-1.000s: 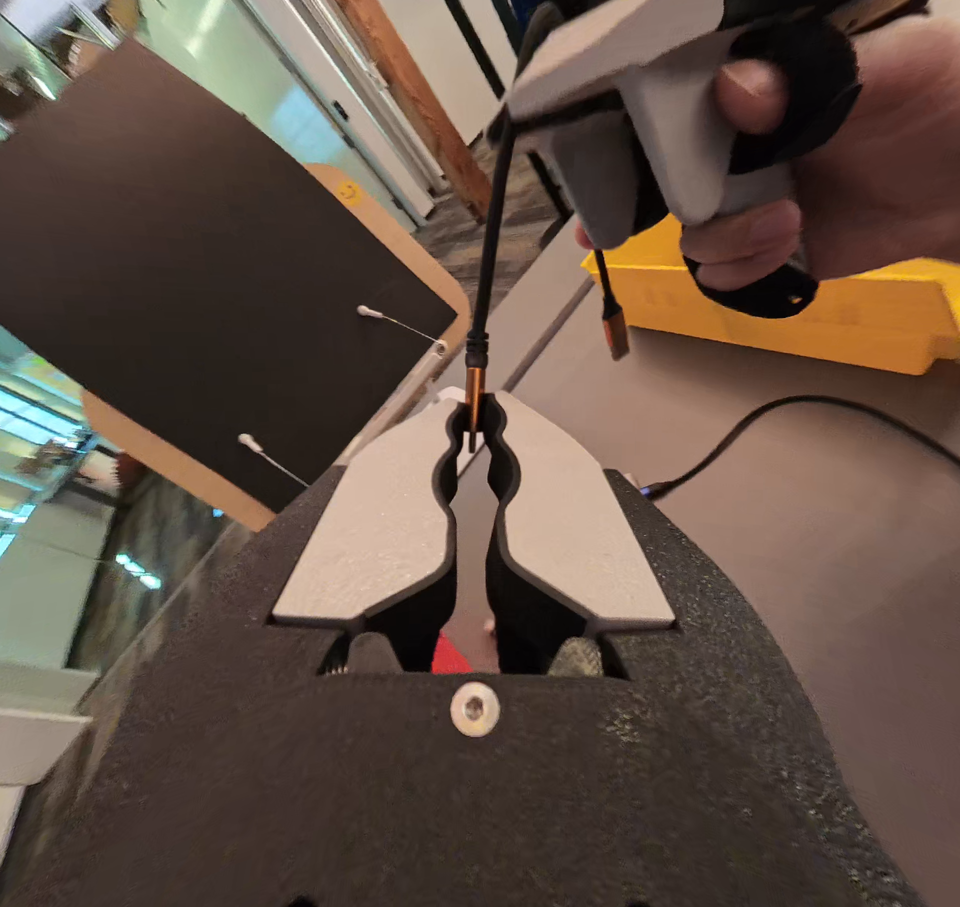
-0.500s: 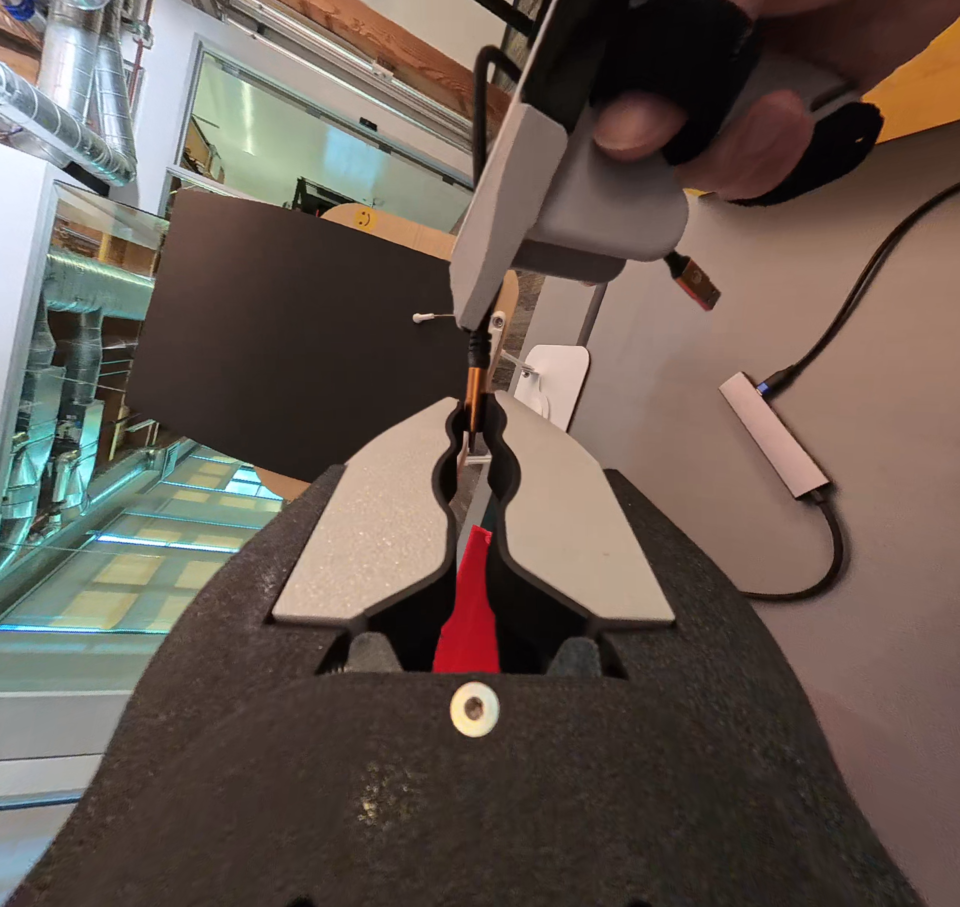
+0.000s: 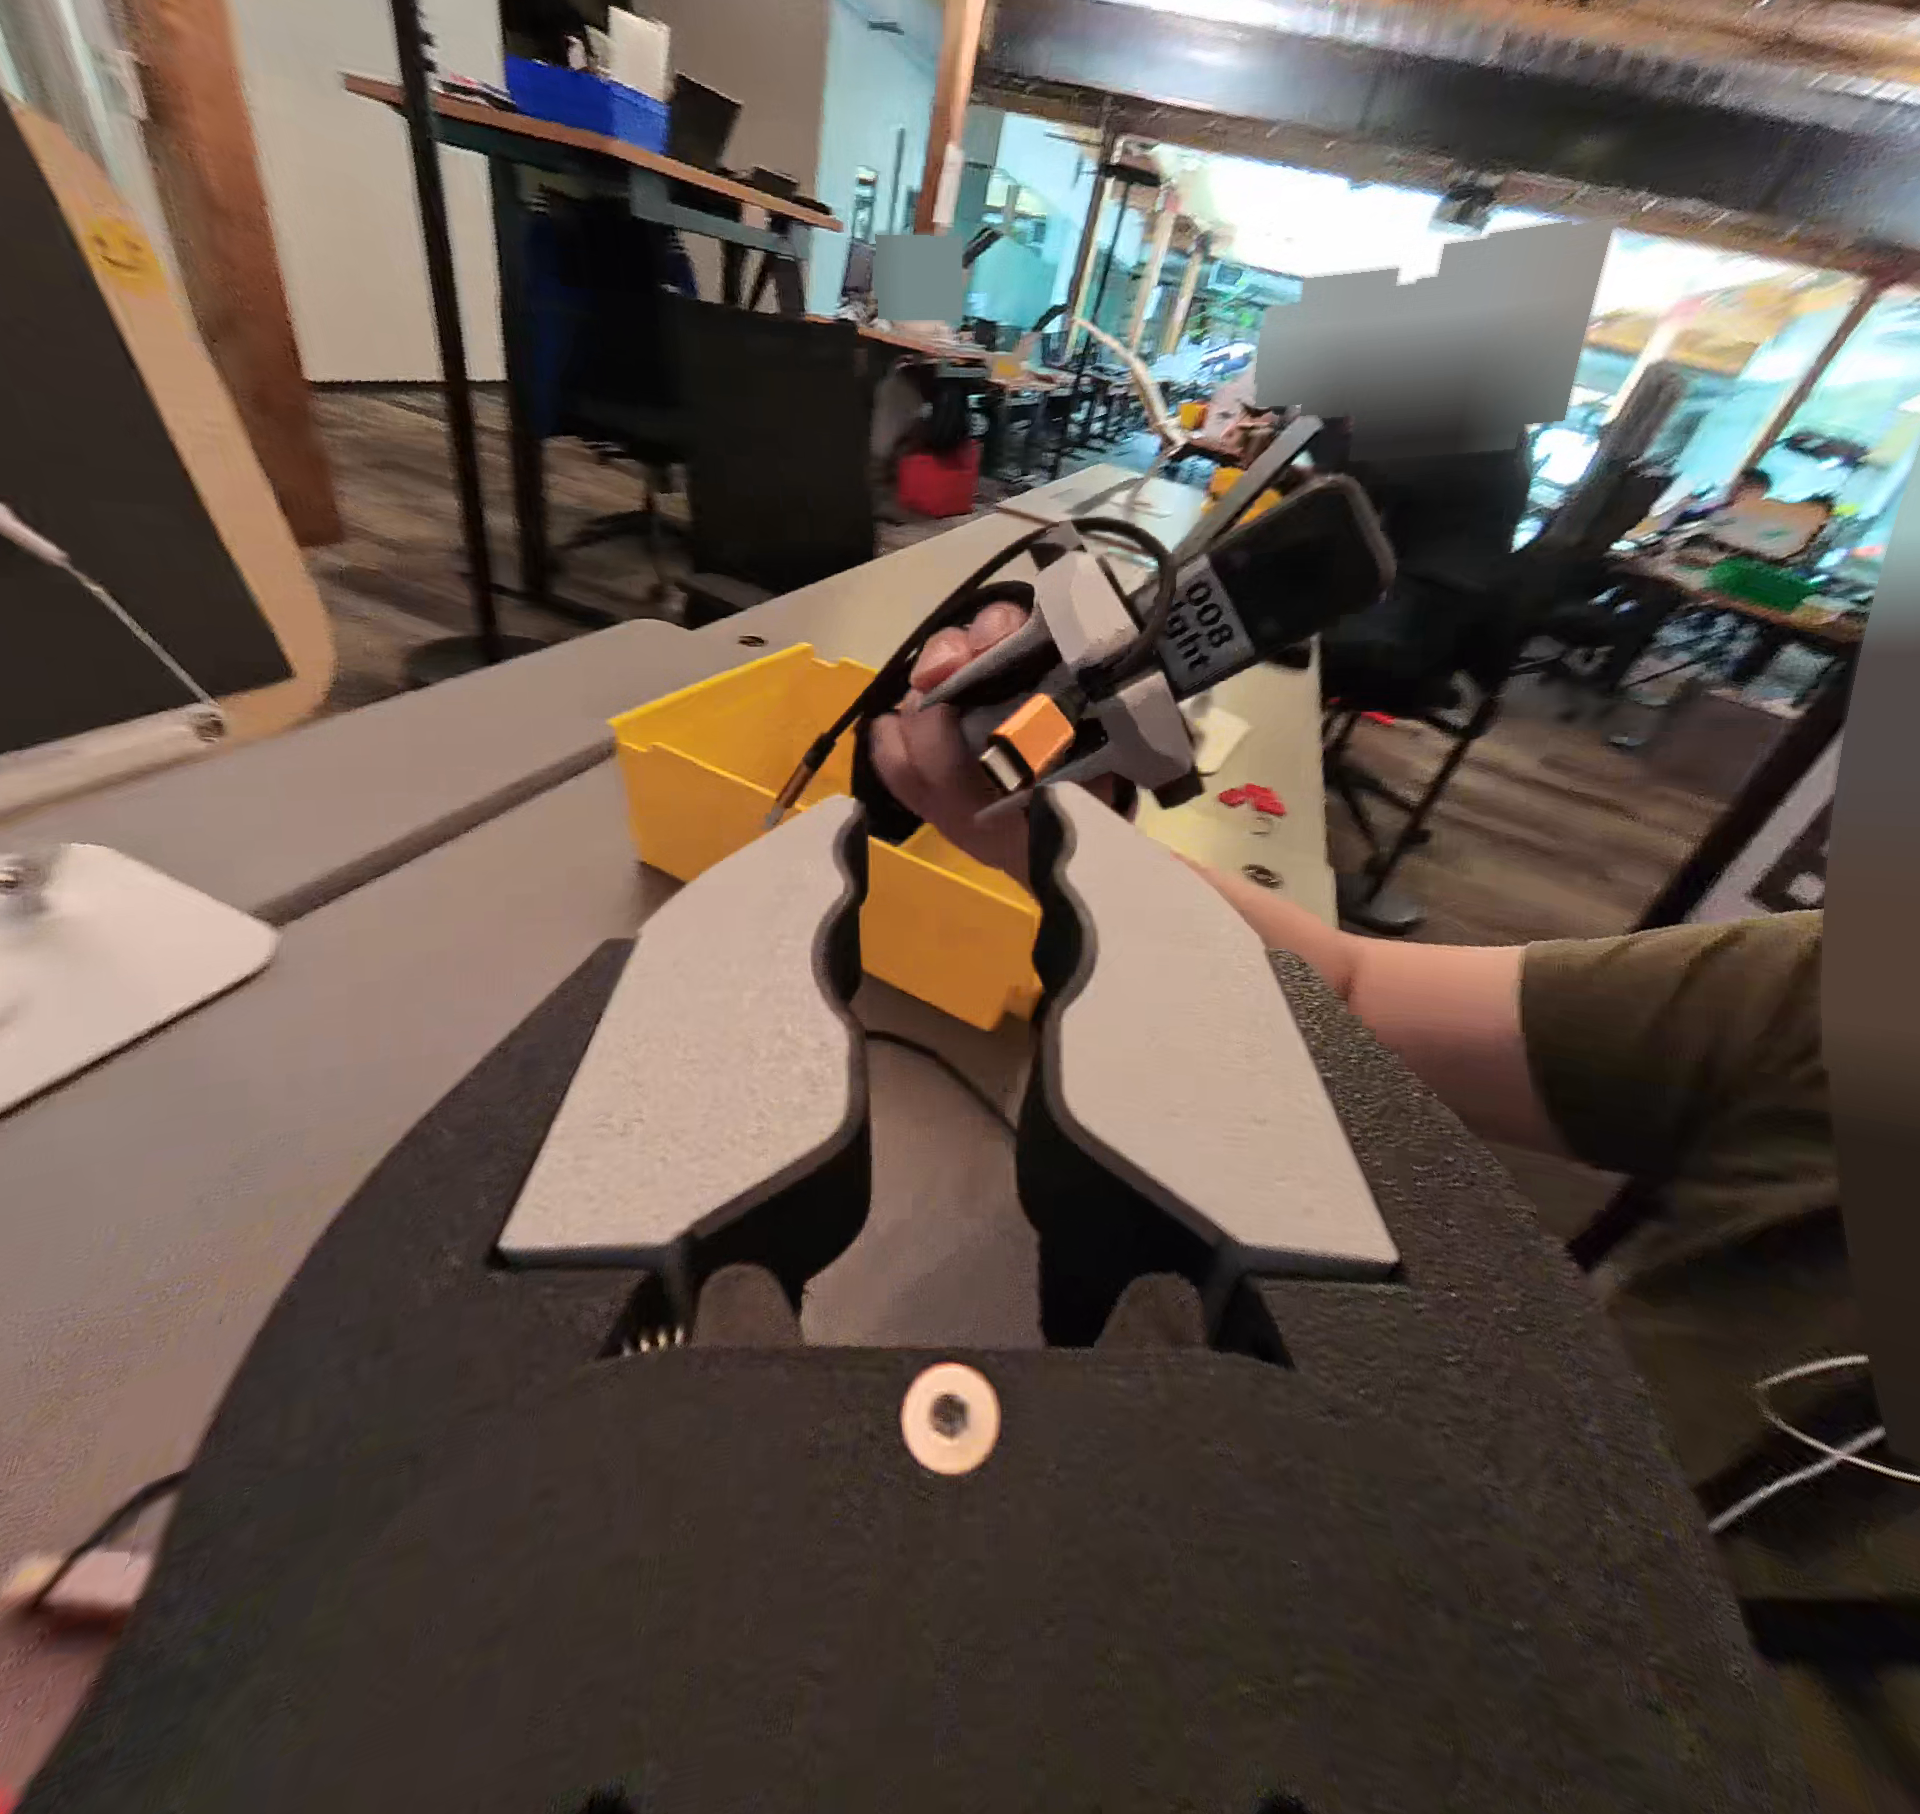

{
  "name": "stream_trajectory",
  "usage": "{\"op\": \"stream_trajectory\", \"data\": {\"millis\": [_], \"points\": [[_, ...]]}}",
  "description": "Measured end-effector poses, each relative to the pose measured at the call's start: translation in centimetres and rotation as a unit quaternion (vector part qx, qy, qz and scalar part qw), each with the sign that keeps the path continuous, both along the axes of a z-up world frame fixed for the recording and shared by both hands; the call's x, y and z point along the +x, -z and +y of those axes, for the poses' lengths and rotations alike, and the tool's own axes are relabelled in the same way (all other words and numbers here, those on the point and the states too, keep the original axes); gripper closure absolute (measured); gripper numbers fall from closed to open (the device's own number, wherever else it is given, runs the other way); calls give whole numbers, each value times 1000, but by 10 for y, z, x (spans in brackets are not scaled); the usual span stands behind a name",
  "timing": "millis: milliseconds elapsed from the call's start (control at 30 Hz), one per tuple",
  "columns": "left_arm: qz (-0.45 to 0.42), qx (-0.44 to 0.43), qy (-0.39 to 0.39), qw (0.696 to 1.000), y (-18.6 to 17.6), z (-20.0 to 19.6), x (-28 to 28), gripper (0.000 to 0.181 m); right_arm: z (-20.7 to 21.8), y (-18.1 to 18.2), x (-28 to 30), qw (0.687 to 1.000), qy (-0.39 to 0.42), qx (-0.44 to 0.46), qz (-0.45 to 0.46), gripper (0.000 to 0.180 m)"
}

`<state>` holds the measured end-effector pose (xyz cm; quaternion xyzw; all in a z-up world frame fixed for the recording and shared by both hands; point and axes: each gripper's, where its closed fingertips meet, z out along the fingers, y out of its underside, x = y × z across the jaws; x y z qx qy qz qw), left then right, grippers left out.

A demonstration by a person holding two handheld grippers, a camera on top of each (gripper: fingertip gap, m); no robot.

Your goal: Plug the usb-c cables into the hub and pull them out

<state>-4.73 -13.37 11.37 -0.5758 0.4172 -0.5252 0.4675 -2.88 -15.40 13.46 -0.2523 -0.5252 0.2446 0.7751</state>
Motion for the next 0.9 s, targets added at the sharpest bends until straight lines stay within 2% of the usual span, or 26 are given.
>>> {"op": "stream_trajectory", "data": {"millis": [200,367,567,900], "points": [[-72,-78,110,988,-10,-22,7,149,-3,5,-4,999,11,40,-17,175],[-37,-66,107,991,3,-20,13,168,-4,8,-6,998,12,50,-21,175],[-46,-73,113,990,3,-22,10,171,-2,12,-7,998,13,48,-31,175],[40,-71,52,995,16,-9,7,175,12,30,-14,988,84,54,-114,165]]}}
